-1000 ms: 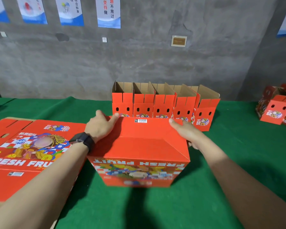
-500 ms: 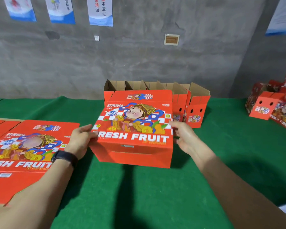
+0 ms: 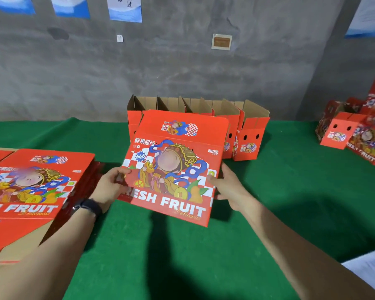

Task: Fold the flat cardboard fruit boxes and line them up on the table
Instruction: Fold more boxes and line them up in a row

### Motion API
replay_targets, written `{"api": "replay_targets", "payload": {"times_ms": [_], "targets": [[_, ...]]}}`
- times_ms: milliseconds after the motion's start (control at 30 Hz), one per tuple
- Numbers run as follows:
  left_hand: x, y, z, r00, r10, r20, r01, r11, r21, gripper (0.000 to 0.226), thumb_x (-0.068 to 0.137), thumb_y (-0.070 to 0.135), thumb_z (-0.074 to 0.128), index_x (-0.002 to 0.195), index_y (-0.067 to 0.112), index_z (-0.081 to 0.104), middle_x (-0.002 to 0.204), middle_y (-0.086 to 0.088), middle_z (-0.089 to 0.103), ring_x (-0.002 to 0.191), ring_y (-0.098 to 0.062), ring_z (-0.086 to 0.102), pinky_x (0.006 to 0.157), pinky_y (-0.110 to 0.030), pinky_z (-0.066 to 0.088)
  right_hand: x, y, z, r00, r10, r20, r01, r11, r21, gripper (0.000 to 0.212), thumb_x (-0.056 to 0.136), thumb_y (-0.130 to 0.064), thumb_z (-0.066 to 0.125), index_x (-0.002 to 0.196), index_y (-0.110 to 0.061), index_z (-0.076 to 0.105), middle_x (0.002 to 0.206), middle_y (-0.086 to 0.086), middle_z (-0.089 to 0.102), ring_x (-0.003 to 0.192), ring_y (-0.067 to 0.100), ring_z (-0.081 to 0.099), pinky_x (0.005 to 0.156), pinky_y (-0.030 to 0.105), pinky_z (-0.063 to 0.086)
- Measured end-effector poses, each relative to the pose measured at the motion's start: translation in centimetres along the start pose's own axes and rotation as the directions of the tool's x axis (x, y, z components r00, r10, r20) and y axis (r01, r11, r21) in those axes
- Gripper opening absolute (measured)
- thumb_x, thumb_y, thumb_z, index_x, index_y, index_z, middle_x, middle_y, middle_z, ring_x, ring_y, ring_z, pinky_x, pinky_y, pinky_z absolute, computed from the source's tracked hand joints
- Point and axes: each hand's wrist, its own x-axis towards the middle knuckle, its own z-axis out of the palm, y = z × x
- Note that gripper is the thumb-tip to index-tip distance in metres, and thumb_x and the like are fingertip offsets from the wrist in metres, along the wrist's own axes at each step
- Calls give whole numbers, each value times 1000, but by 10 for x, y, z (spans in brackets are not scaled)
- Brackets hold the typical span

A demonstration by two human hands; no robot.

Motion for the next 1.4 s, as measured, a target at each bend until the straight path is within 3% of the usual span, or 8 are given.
{"api": "replay_targets", "payload": {"times_ms": [100, 167, 333, 533, 700, 900, 1100, 1400], "targets": [[3, -11, 12, 1000, -25, -18, 26, 999, 32, 63, 77, -13, 68, 132, 0, 39, 123, -12, 56, 106, -33, 60, 89, -45, 52, -7, 28, 13, 990, -119, -75, 113, 991, -75, 53, 95, -11, 57, 138, -34, 37, 123, -9, 61, 101, 5, 62, 75, 21, 53], [0, -13, 22, 996, -78, 48, 79, 997, -22, 89, 79, 2, 73, 148, 9, 16, 126, -1, 51, 107, -24, 58, 90, -47, 50, -10, 47, 20, 977, -169, -127, 147, 975, -166, 61, 96, -10, 55, 146, -33, 28, 132, -6, 54, 114, 8, 56, 88, 28, 52], [-9, -18, 56, 935, -230, 271, 277, 950, -147, 75, 74, 48, 70, 135, 25, 35, 130, -4, 56, 103, -23, 61, 88, -42, 49, -12, 81, 42, 972, -155, -176, 107, 961, -255, 75, 94, -3, 53, 152, -30, 15, 142, -1, 49, 123, 17, 54, 103, 46, 45], [-23, -4, 104, 891, -232, 389, 313, 936, -160, 103, 54, 77, 66, 138, 27, 34, 132, 3, 54, 111, -18, 57, 88, -46, 49, -31, 115, 90, 969, -208, -130, 139, 902, -409, 55, 86, 2, 56, 137, -12, 40, 145, 11, 41, 127, 25, 49, 102, 28, 39], [-22, 21, 110, 929, -233, 287, 301, 928, -220, 73, 80, 73, 36, 129, 20, 44, 128, -1, 54, 115, -21, 53, 96, -45, 40, -29, 109, 96, 931, -337, -138, 216, 817, -534, 34, 87, -4, 55, 119, -18, 57, 151, 5, 17, 125, 19, 46, 98, 12, 30], [-16, 53, 104, 991, -112, 68, 122, 977, -175, 82, 67, 48, 77, 136, 23, 43, 142, -6, 44, 126, -25, 45, 106, -51, 37, -27, 107, 98, 943, -329, -46, 201, 675, -710, 46, 90, -11, 46, 128, -36, 50, 156, 12, -24, 146, 29, -2, 117, 28, 15], [-14, 58, 99, 998, -34, 45, 33, 999, 9, 57, 82, 4, 58, 135, 19, 43, 94, -6, 60, 79, -21, 55, 79, -45, 52, -26, 110, 94, 962, -273, -4, 169, 606, -778, 52, 92, -14, 46, 135, -43, 41, 154, 16, -31, 147, 33, -7, 118, 37, 17], [-17, 60, 92, 997, 54, 55, -58, 995, 78, 65, 87, 2, 48, 147, 25, 35, 124, -17, 60, 101, -35, 61, 86, -52, 54, -24, 119, 101, 979, -201, 10, 127, 576, -807, 65, 92, -11, 48, 140, -49, 27, 154, 16, -26, 145, 38, 2, 112, 38, 34]]}}
